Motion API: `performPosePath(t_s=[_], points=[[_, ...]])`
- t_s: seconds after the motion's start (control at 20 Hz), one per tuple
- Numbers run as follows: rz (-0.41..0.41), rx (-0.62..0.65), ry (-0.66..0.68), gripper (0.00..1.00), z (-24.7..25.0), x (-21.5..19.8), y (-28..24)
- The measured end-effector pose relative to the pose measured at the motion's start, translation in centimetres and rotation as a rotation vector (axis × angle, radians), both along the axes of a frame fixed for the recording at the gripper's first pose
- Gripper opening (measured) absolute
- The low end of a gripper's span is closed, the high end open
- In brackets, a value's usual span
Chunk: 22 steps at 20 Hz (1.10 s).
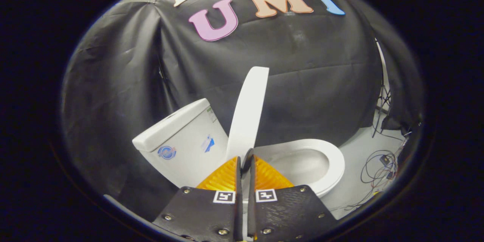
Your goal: Open the toilet lid.
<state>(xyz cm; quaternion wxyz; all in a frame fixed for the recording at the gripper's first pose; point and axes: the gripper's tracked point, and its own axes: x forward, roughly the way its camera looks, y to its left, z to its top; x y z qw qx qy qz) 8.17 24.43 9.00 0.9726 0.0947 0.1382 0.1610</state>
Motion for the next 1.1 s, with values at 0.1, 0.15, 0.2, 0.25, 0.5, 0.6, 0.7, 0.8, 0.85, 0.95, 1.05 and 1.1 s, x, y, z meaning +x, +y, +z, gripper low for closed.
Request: performPosePath(t_s=[0.1, 0.15, 0.2, 0.25, 0.5, 0.6, 0.7, 0.8, 0.85, 0.95, 1.05, 1.1], points=[[0.009, 0.007, -0.013, 0.05, 0.3, 0.0, 1.0], [0.012, 0.01, -0.018, 0.06, 0.5, 0.0, 1.2], [0.016, 0.007, -0.023, 0.05, 0.5, -0.1, 1.6], [0.02, 0.004, -0.029, 0.05, 0.7, -0.1, 1.9], [0.042, -0.007, -0.06, 0.06, 1.3, -0.9, 3.8], [0.048, -0.004, -0.07, 0.05, 1.5, -0.9, 4.5], [0.06, -0.006, -0.08, 0.05, 1.7, -1.0, 5.2], [0.072, -0.003, -0.09, 0.06, 1.8, -1.2, 6.0], [0.077, 0.0, -0.093, 0.06, 1.9, -1.2, 6.4], [0.089, 0.01, -0.101, 0.06, 2.0, -1.3, 7.2], [0.099, 0.021, -0.108, 0.06, 2.1, -1.3, 7.9], [0.106, 0.024, -0.113, 0.06, 2.1, -1.5, 8.4]])
